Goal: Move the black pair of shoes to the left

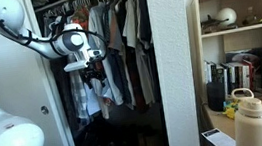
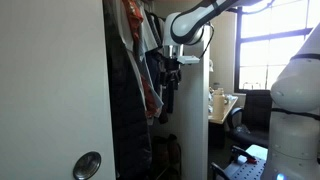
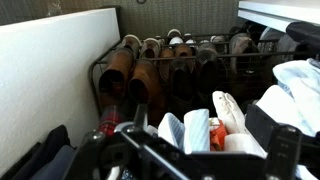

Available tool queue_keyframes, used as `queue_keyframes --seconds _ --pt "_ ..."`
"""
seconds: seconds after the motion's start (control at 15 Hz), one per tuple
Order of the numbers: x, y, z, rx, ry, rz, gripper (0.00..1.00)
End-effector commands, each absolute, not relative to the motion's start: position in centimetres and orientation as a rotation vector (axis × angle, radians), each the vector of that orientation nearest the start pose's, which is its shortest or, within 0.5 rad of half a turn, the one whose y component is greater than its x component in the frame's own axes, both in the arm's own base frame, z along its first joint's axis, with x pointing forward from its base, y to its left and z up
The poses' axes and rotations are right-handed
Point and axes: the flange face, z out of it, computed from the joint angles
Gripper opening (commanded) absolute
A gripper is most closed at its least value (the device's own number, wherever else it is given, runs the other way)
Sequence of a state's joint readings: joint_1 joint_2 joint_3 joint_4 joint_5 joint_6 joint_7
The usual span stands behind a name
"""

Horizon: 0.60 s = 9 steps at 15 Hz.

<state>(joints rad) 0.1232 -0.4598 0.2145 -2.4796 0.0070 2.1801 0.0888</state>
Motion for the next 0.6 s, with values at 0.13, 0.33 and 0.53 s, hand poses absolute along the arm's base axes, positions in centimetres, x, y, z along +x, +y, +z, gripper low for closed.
queue_keyframes --seconds 0.13,0.33,0.53 --pt "40.8 14.1 44.2 -3.129 -0.408 -0.211 1.0" --pt "42.5 13.3 40.8 -3.088 -0.455 -0.149 1.0" --pt "45.4 11.7 37.0 -3.052 -0.491 -0.12 1.0"
